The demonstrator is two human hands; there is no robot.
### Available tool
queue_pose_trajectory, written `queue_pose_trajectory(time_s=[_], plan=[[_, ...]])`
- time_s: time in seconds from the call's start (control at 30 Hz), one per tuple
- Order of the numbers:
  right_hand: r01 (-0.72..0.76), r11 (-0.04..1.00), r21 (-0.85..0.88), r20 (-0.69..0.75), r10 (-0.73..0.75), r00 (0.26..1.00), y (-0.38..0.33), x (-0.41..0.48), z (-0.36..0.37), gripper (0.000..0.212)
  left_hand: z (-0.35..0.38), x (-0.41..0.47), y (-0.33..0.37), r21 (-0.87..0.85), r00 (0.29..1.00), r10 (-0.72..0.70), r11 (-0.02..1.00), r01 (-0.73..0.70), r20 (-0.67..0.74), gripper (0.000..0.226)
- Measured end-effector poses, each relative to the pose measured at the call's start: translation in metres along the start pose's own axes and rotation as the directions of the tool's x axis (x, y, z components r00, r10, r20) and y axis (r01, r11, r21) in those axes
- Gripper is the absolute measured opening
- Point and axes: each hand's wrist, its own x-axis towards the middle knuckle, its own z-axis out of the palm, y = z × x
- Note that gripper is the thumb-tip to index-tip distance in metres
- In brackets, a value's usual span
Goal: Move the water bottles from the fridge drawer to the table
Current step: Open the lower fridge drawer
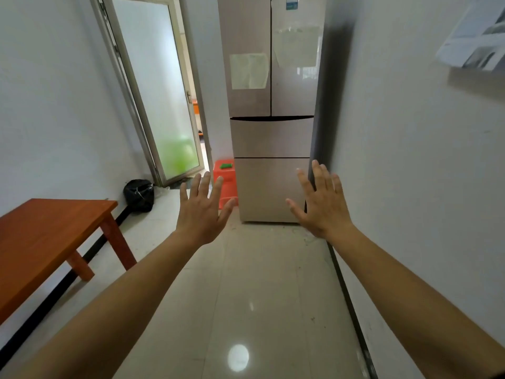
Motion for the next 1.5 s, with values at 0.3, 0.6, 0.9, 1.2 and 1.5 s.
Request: queue_pose_trajectory(time_s=[0.3,0.6,0.9,1.2,1.5], plan=[[0.028,0.998,-0.063,0.045,-0.025,0.999,0.006,0.223,0.109,0.085,0.116,0.211,-0.08,-0.118,0.994,-0.09,0.988,0.097,0.063,0.075],[-0.003,0.997,-0.076,0.047,0.006,0.999,0.054,0.391,0.211,0.084,0.215,0.41,-0.121,-0.191,0.989,-0.081,0.976,0.104,0.122,0.074],[-0.104,0.994,0.045,0.11,0.098,0.989,0.113,0.562,0.352,0.086,0.348,0.589,-0.124,-0.177,0.964,-0.044,0.98,0.093,0.262,0.076],[-0.093,0.994,0.057,0.165,0.083,0.983,0.122,0.756,0.429,0.081,0.415,0.747,-0.176,-0.282,0.963,-0.074,0.948,0.149,0.259,0.08],[-0.08,0.995,0.052,0.312,0.06,0.948,0.091,0.872,0.543,0.075,0.543,0.895,-0.243,-0.476,0.937,-0.09,0.842,0.252,0.337,0.083]])
